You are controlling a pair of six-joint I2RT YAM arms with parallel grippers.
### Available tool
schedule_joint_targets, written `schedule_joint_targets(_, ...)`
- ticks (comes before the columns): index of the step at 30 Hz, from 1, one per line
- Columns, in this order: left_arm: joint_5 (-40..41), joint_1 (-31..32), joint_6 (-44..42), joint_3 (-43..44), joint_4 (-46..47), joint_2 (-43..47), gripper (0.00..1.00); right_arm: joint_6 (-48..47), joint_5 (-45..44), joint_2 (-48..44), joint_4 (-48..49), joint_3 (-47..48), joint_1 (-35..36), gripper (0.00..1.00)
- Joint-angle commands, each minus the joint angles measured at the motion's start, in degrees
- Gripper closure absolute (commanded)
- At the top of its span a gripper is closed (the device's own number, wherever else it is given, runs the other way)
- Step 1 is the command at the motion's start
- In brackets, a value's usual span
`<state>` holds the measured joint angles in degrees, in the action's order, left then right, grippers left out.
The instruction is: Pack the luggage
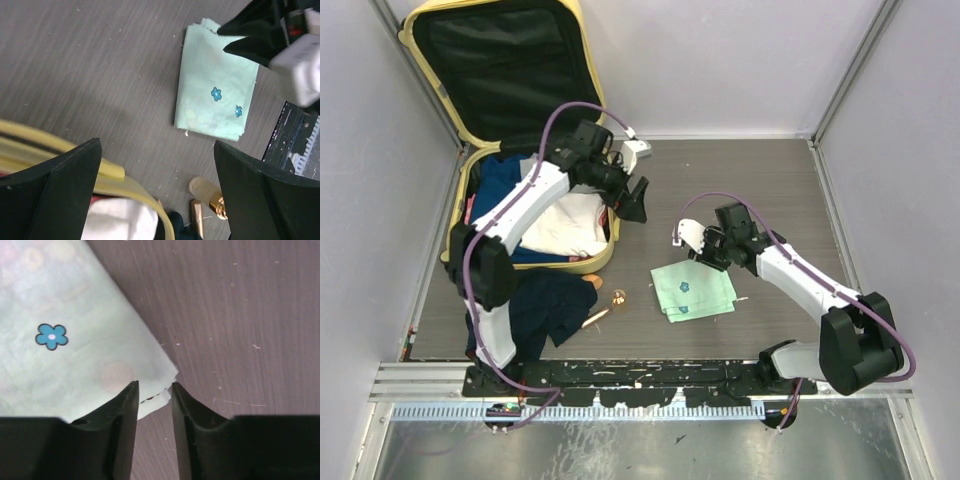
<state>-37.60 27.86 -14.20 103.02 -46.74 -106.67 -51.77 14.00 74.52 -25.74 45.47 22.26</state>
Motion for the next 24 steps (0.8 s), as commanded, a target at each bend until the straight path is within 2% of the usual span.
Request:
schedule_joint_targets(1,-3.5,2.7,1.2,4.5,-1.3,-5.4,0.08,-1.0,0.5,-2.9,3.7,4.8,-1.0,0.55)
schedule_joint_targets(3,-3.9,4.3,2.2,5.3,-0.9,-8.2,0.11,-0.3,1.9,-5.1,2.0,5.4,-2.1,0.43)
schedule_joint_targets(6,-4.0,6.6,3.8,6.4,-0.8,-12.0,0.12,-0.2,3.5,-8.7,-1.3,5.8,-3.9,0.34)
schedule_joint_targets(8,-3.3,8.3,4.5,7.0,-0.8,-14.1,0.17,0.2,4.6,-11.1,-4.6,6.8,-4.6,0.32)
schedule_joint_targets(12,-1.7,12.1,5.2,8.2,-0.8,-18.4,0.20,4.0,6.8,-16.6,-7.9,8.0,-4.6,0.27)
schedule_joint_targets(19,-3.5,14.7,9.4,10.8,3.5,-25.2,0.25,12.1,8.7,-24.5,-8.5,7.7,-4.6,0.20)
schedule_joint_targets(24,-3.5,16.3,9.4,12.4,5.8,-29.5,0.30,15.5,8.3,-25.9,-7.7,6.7,-4.7,0.17)
